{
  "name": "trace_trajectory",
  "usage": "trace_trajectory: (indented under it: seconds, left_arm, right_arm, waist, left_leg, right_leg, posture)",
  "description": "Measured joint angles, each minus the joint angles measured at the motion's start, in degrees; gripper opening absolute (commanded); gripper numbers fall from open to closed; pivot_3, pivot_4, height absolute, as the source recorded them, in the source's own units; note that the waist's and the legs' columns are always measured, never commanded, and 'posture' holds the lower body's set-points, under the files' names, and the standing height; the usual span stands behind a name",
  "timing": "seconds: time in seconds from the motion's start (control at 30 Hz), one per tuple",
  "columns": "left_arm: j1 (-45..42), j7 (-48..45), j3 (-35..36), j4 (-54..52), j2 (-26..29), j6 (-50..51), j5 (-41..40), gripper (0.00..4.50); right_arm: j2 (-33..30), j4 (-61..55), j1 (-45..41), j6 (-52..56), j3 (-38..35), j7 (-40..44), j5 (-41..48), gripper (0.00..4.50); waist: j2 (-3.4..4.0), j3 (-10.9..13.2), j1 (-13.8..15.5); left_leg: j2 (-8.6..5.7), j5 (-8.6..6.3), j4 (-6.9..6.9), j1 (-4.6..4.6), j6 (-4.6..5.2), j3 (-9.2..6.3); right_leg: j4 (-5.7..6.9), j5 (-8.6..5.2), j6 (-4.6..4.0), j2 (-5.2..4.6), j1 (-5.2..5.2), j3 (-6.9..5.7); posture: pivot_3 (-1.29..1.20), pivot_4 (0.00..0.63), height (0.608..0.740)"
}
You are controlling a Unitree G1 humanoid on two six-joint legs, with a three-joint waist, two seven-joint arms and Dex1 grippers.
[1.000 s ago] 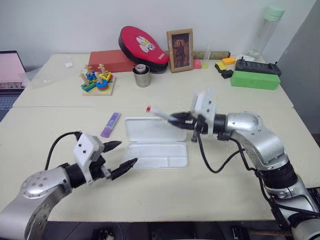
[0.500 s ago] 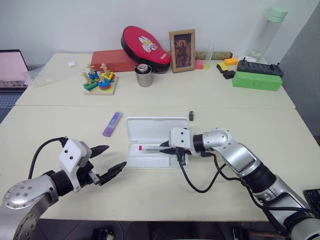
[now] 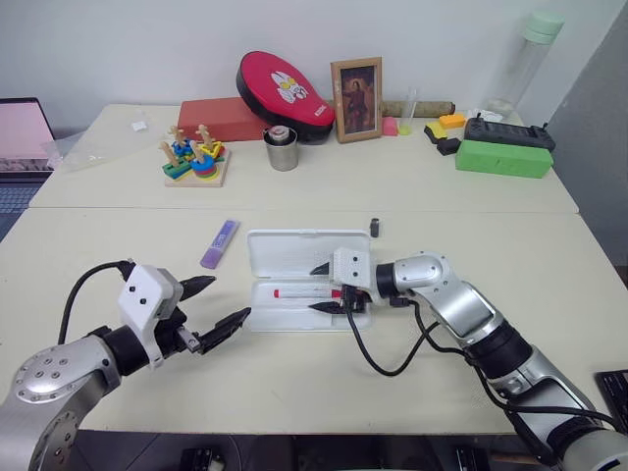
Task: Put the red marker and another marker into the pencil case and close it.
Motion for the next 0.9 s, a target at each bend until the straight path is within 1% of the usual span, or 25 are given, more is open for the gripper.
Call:
trace_trajectory:
  seconds: [0.07, 0.2, 0.23, 0.37, 0.43, 0.5, 0.6, 0.73, 0.83, 0.9]
  left_arm:
    - [-1.7, 1.2, 0.3, 0.0, -0.8, 1.0, -1.7, 4.5]
    - [-4.6, 4.0, 2.3, 0.1, -2.0, 3.2, -5.4, 4.5]
    - [-5.9, 5.9, 3.6, 0.1, -2.6, 4.2, -6.8, 4.5]
    - [-7.9, 10.5, 6.3, 1.4, -3.2, 5.4, -7.3, 4.5]
    - [-8.8, 12.3, 7.6, 3.0, -3.3, 6.3, -7.6, 4.5]
    - [-10.5, 14.6, 8.3, 5.1, -3.3, 6.9, -7.0, 4.5]
    - [-13.4, 18.6, 8.0, 9.2, -3.3, 8.8, -4.8, 4.5]
    - [-18.2, 22.4, 6.7, 12.1, -4.0, 11.0, -4.3, 4.5]
    - [-20.2, 24.1, 5.1, 13.8, -4.1, 12.4, -3.3, 4.5]
    - [-20.6, 24.6, 2.8, 15.6, -4.1, 12.9, -2.0, 4.5]
  right_arm:
    - [-0.3, -2.6, 0.0, 2.3, -1.8, 1.2, 2.5, 4.48]
    - [-0.9, -6.5, 0.0, 7.2, -5.1, 2.9, 7.4, 4.48]
    - [-1.4, -7.9, 0.0, 9.8, -6.6, 3.6, 10.1, 4.48]
    - [-2.1, -11.4, -1.7, 16.9, -11.6, 4.8, 17.4, 4.48]
    - [-1.1, -11.5, -4.8, 21.3, -14.8, 4.2, 21.9, 4.48]
    - [0.2, -11.2, -8.6, 23.7, -17.2, 2.7, 24.3, 4.48]
    - [2.0, -9.6, -12.9, 24.7, -18.4, -0.7, 24.3, 4.48]
    - [3.5, -6.2, -13.9, 24.9, -18.7, -3.3, 24.2, 4.48]
    - [3.8, -4.8, -14.5, 24.8, -18.7, -4.3, 24.2, 4.48]
    - [3.9, -4.4, -14.8, 24.6, -18.7, -4.9, 24.2, 4.48]
  waist:
    - [-0.01, 0.0, 0.0]
    - [-0.01, 0.0, 0.0]
    - [0.0, 0.0, 0.0]
    - [0.0, 0.0, -0.1]
    - [0.01, 0.0, -0.3]
    - [0.01, 0.0, -0.2]
    - [-0.04, 0.0, -0.1]
    - [-0.05, 0.0, 0.3]
    - [-0.05, 0.0, 0.1]
    - [-0.05, 0.0, 0.0]
  left_leg:
    - [0.0, 0.0, 0.0, 0.0, 0.0, 0.0]
    - [0.0, 0.0, 0.01, 0.01, 0.0, -0.01]
    - [0.0, 0.0, 0.01, 0.0, 0.0, -0.01]
    - [0.0, 0.0, 0.01, 0.02, 0.0, -0.01]
    - [0.0, 0.0, 0.01, 0.04, 0.0, 0.0]
    - [0.0, 0.0, 0.01, 0.05, 0.0, -0.01]
    - [0.0, 0.0, 0.01, 0.04, 0.0, 0.0]
    - [0.0, 0.0, 0.01, -0.05, -0.01, -0.01]
    - [0.0, 0.01, -0.01, -0.04, 0.0, -0.01]
    - [0.0, 0.0, -0.01, -0.05, -0.01, -0.01]
  right_leg:
    - [0.0, 0.0, 0.0, 0.0, 0.0, -0.01]
    - [0.0, 0.0, 0.0, 0.0, 0.02, 0.0]
    - [0.0, 0.0, 0.0, 0.0, 0.02, -0.01]
    - [0.01, 0.0, 0.0, 0.0, 0.02, 0.0]
    - [0.05, 0.0, 0.0, 0.0, 0.0, 0.01]
    - [0.06, 0.0, 0.0, 0.01, 0.0, 0.0]
    - [0.02, 0.0, 0.0, 0.01, 0.01, 0.0]
    - [0.0, 0.01, 0.01, 0.01, -0.03, -0.03]
    - [0.05, 0.01, 0.01, 0.01, -0.07, -0.03]
    - [0.05, 0.01, 0.01, 0.01, -0.08, -0.02]
  posture:
    - [0.0, 0.15, 0.74]
    - [0.0, 0.15, 0.74]
    - [0.0, 0.15, 0.74]
    - [0.0, 0.15, 0.74]
    - [0.0, 0.15, 0.74]
    - [0.0, 0.15, 0.74]
    - [0.0, 0.15, 0.74]
    - [0.0, 0.15, 0.74]
    - [0.0, 0.15, 0.74]
    - [0.0, 0.15, 0.74]
